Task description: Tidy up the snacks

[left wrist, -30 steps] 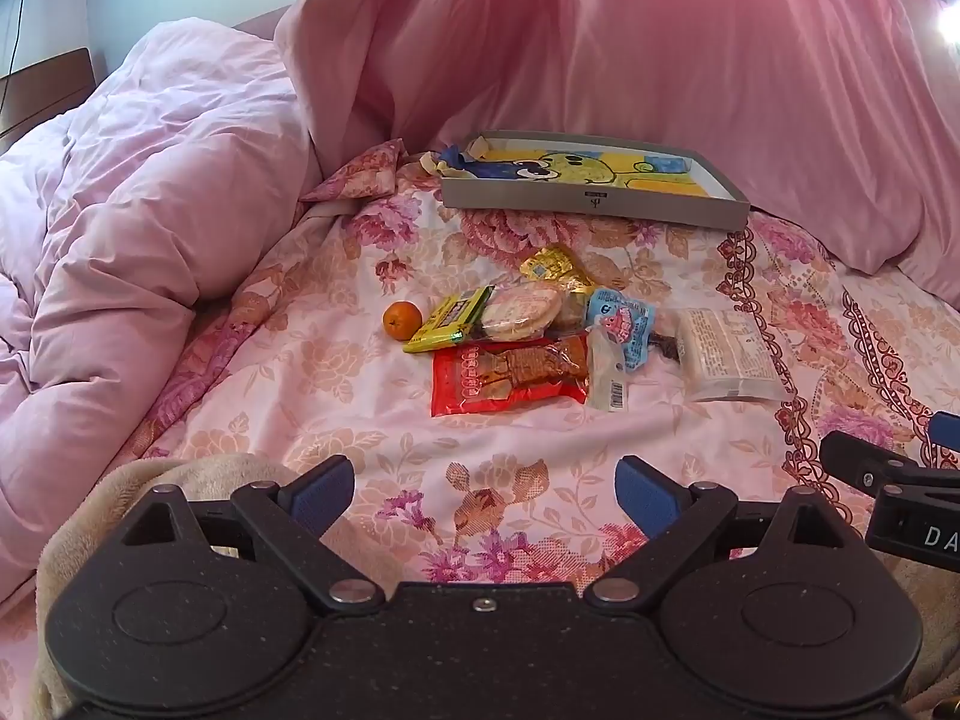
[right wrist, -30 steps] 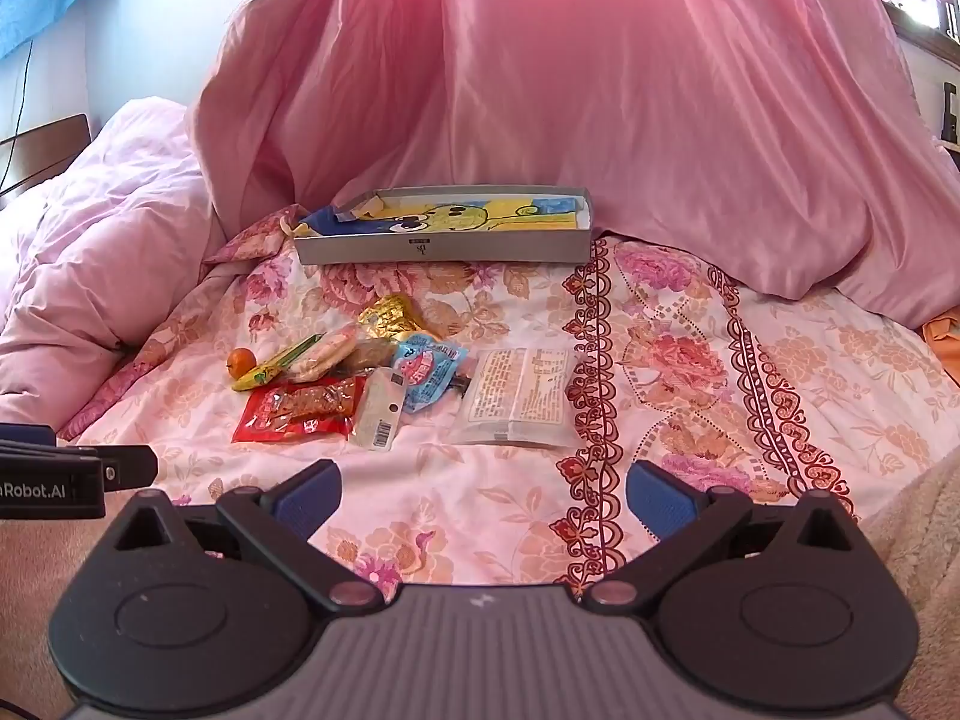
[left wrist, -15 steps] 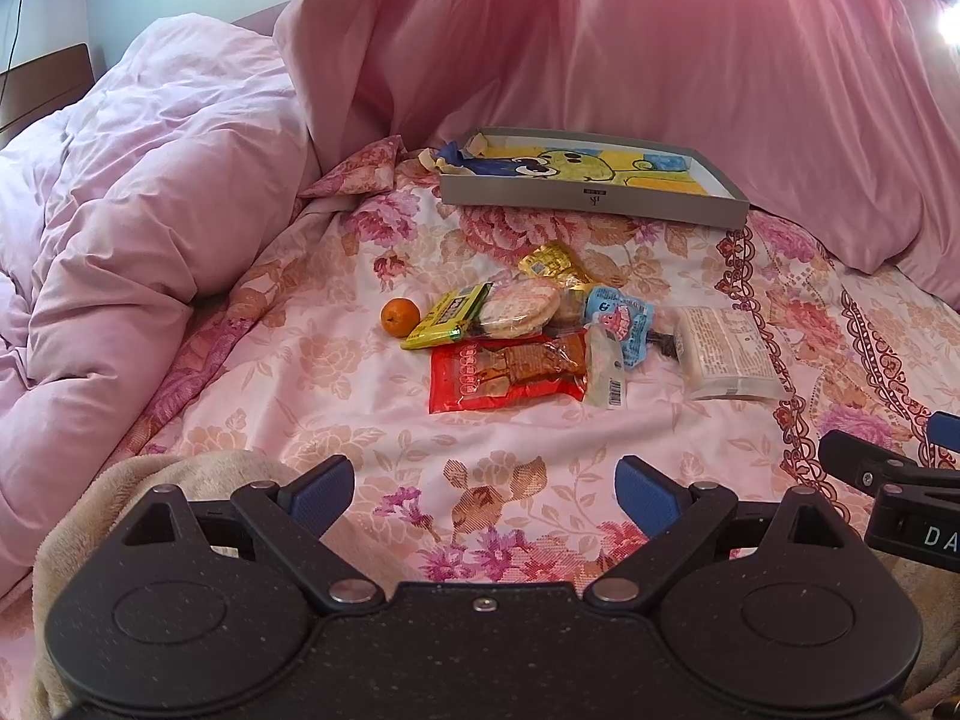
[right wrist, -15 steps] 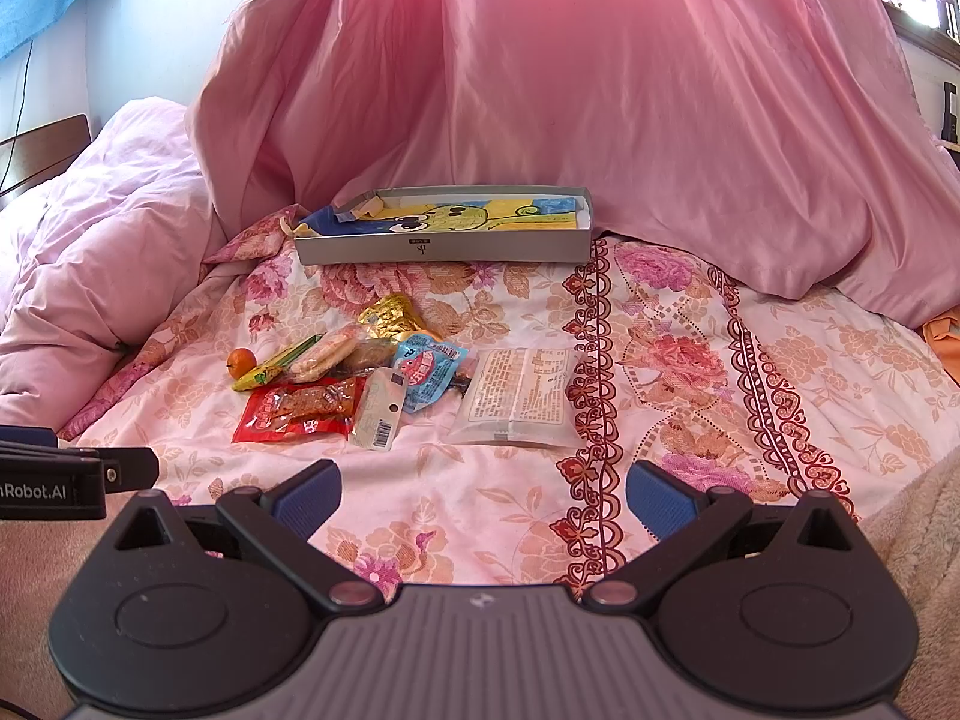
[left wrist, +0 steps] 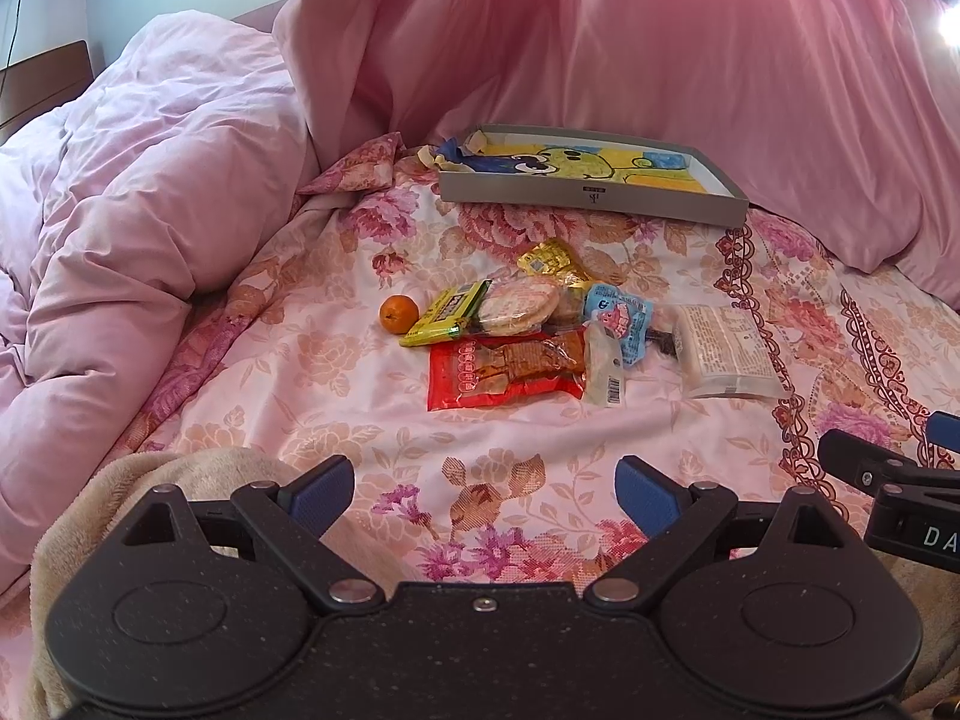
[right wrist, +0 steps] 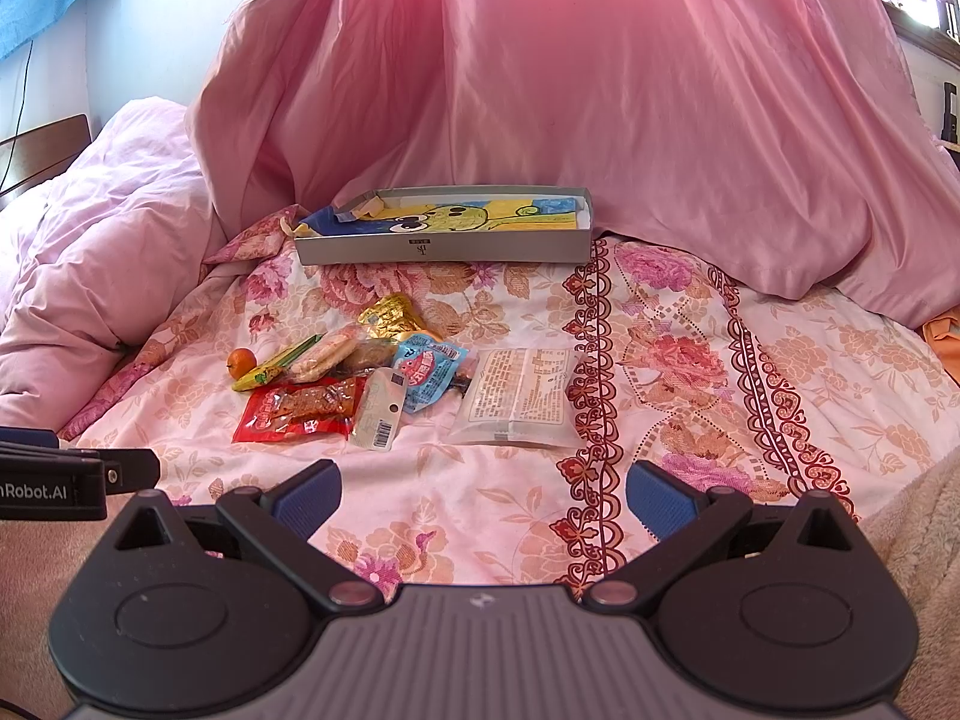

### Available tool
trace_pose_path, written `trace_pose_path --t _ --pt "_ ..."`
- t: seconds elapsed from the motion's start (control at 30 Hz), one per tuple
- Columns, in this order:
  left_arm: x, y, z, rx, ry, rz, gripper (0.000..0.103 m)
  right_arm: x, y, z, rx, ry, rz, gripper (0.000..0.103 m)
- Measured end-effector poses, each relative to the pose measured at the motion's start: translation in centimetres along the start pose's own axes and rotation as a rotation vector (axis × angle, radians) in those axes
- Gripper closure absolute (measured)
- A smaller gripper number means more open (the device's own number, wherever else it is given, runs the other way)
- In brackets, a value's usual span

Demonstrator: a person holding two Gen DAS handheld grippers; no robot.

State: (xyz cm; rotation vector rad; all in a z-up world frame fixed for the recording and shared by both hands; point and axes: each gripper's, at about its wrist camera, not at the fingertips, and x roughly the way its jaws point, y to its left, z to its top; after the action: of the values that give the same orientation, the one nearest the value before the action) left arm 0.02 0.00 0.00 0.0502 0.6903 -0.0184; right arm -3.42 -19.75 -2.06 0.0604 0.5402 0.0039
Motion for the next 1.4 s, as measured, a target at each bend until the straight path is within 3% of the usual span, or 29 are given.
trace_pose_path --t 0.77,0.97,1.23,1.4 --pt "0.7 -0.8 -0.4 0.02 0.041 0.011 0.009 0.5 0.2 0.4 -0.011 0.022 -0.016 0.0" --pt "2.7 -0.6 0.6 0.01 0.106 0.023 0.009 1.6 0.3 1.2 -0.02 0.054 0.003 0.0" --pt "7.3 -0.5 2.6 -0.027 0.228 0.024 0.009 5.0 -1.2 3.0 0.031 0.115 0.096 0.0" --pt "9.8 -0.2 4.7 -0.128 0.236 -0.047 0.01 8.2 -2.1 3.9 0.024 0.143 0.1 0.0"
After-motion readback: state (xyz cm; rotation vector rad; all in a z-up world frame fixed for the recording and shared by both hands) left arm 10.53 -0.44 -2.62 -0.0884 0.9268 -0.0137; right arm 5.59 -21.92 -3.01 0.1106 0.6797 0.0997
